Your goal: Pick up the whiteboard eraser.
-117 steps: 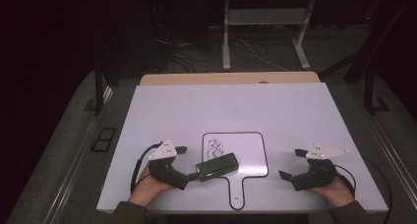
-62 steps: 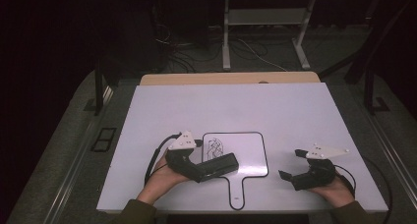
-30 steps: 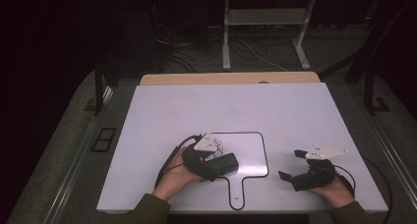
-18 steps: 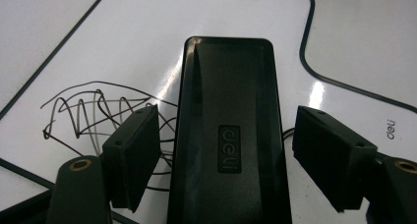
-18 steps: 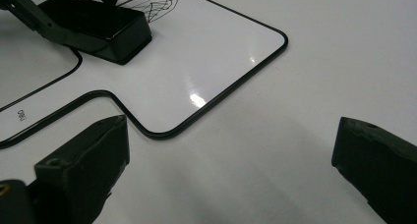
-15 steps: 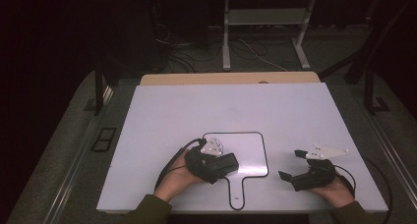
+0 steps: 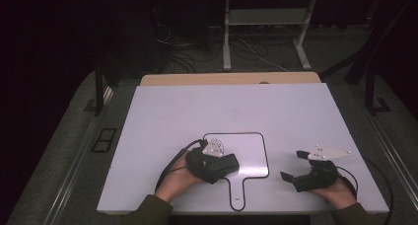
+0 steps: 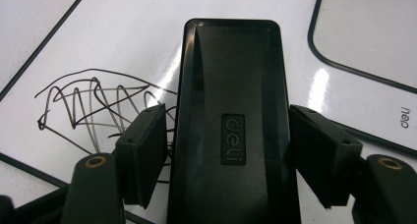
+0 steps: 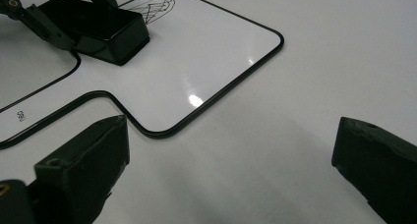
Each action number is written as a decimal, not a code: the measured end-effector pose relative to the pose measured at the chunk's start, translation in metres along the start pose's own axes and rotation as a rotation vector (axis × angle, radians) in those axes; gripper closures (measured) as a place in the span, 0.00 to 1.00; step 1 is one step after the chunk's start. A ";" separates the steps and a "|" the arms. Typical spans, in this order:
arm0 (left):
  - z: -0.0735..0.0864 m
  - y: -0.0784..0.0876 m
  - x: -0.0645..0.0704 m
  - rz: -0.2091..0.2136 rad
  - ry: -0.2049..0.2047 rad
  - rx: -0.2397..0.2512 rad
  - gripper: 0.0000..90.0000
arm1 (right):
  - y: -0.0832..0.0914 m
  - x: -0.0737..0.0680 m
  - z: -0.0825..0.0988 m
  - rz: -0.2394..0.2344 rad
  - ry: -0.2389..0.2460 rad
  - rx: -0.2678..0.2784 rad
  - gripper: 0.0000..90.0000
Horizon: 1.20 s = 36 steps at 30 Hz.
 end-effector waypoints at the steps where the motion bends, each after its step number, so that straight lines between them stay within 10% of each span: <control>1: 0.000 0.000 0.000 0.004 -0.007 -0.004 0.37 | 0.000 0.000 0.000 0.000 0.001 -0.001 0.00; 36: -0.003 0.012 -0.004 0.025 0.022 -0.004 0.44 | 0.000 0.000 0.000 0.000 -0.001 -0.004 0.00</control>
Point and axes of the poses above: each handheld gripper's, and its own axes: y roughly backward along the jaws, z roughly out of its underside, x roughly to its right, the point moved 1 cm from there along -y, roughly forward along the jaws, and after that the axes turned 13 degrees about -x, right-handed, at the moved point
